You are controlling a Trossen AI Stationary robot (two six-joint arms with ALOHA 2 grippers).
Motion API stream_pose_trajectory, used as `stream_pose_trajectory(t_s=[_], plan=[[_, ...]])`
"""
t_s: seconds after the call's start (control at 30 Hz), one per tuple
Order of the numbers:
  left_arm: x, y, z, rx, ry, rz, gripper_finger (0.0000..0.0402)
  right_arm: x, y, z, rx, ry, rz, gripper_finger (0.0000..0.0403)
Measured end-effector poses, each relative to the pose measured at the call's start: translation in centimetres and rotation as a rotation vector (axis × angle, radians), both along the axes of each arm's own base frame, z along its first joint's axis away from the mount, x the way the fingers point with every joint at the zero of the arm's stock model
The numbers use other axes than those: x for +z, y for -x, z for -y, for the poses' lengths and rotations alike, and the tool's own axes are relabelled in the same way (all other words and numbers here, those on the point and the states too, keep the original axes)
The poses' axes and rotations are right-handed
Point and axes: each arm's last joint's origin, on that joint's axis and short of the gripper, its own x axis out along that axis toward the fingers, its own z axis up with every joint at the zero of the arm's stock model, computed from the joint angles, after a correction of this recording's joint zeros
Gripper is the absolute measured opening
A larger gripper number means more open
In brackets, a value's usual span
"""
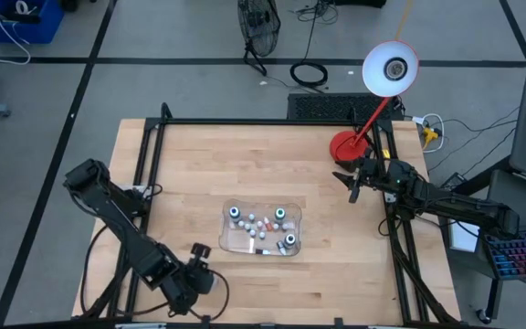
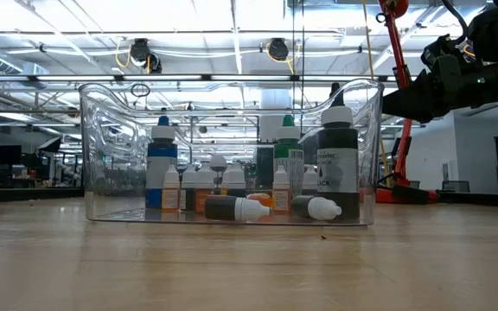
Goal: Pick & Place food coloring
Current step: Put the large violet food coloring bottle into the transparent bin
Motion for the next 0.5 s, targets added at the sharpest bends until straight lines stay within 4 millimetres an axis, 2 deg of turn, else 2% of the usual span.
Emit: stream_pose_trajectory(t_s=[0.17, 0.27, 0.37, 0.5], plan=[[5.3, -1.7, 1.1, -0.146, -0.033, 0.204, 0.0135, 0.0, 0.0, 0.0, 0.000, 0.000, 0.000, 0.0171], [8.8, -3.1, 0.7, -0.161, -0.106, 0.361, 0.0135, 0.0, 0.0, 0.0, 0.000, 0.000, 0.000, 0.0171], [11.0, -5.1, -1.4, -0.131, -0.149, 0.418, 0.0134, 0.0, 0.0, 0.0, 0.000, 0.000, 0.000, 0.0171], [10.9, -7.4, -5.6, -0.087, -0.169, 0.322, 0.0134, 0.0, 0.0, 0.0, 0.000, 0.000, 0.000, 0.0171]])
